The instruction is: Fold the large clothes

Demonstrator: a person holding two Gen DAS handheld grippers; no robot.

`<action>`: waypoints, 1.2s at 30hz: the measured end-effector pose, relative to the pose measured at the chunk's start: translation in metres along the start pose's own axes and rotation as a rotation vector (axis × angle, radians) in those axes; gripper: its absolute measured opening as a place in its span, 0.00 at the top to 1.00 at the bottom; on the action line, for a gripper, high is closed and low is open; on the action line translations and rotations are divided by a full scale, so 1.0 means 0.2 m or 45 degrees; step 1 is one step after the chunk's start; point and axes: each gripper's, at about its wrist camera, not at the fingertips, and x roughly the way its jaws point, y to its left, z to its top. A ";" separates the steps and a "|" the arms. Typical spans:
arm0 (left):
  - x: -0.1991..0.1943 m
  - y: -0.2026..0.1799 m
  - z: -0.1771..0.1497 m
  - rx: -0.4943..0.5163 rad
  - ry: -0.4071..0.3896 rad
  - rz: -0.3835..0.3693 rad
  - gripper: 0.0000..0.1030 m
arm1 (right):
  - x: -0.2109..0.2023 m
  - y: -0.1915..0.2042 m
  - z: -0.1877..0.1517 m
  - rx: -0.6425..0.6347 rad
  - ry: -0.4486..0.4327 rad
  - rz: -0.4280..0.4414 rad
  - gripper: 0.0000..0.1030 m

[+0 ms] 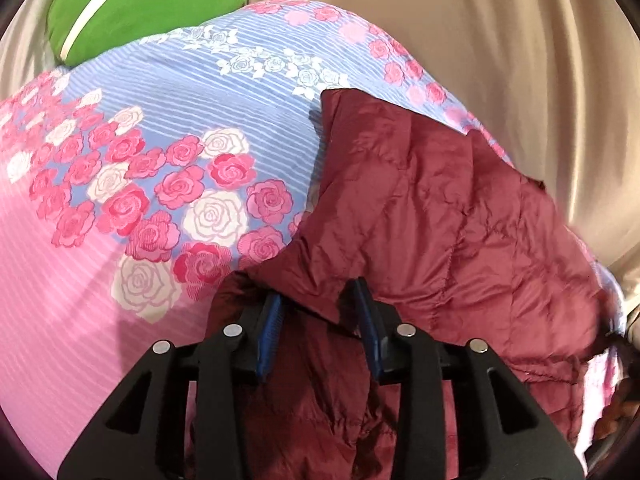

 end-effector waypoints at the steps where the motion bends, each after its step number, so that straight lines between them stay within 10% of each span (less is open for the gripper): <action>1: 0.00 0.00 0.00 0.009 0.001 0.006 0.66 | 0.10 -0.01 -0.05 -0.024 0.068 -0.025 0.92; 9: 0.01 -0.02 0.00 0.035 0.001 0.032 0.66 | -0.26 0.13 0.12 0.044 -0.260 -0.053 0.79; 13: 0.00 -0.02 0.00 0.034 0.001 0.020 0.65 | -0.07 0.53 0.29 -0.176 -0.165 0.168 0.83; 17: 0.00 0.00 0.00 0.019 0.000 -0.001 0.65 | 0.44 0.75 0.35 -0.240 0.066 0.144 0.94; 23: 0.00 -0.02 0.00 0.039 0.001 0.018 0.65 | 0.43 0.53 0.42 0.023 -0.025 0.162 0.97; 28: 0.00 -0.01 0.00 0.029 0.001 -0.007 0.63 | 0.45 0.59 0.31 -0.189 0.005 0.073 1.00; 32: 0.00 0.02 0.01 0.002 -0.002 -0.038 0.63 | 0.08 0.39 0.20 -0.062 -0.121 0.029 0.90; 36: 0.00 0.02 0.01 -0.001 -0.002 -0.041 0.63 | -0.06 0.22 -0.07 -0.051 -0.012 0.066 0.88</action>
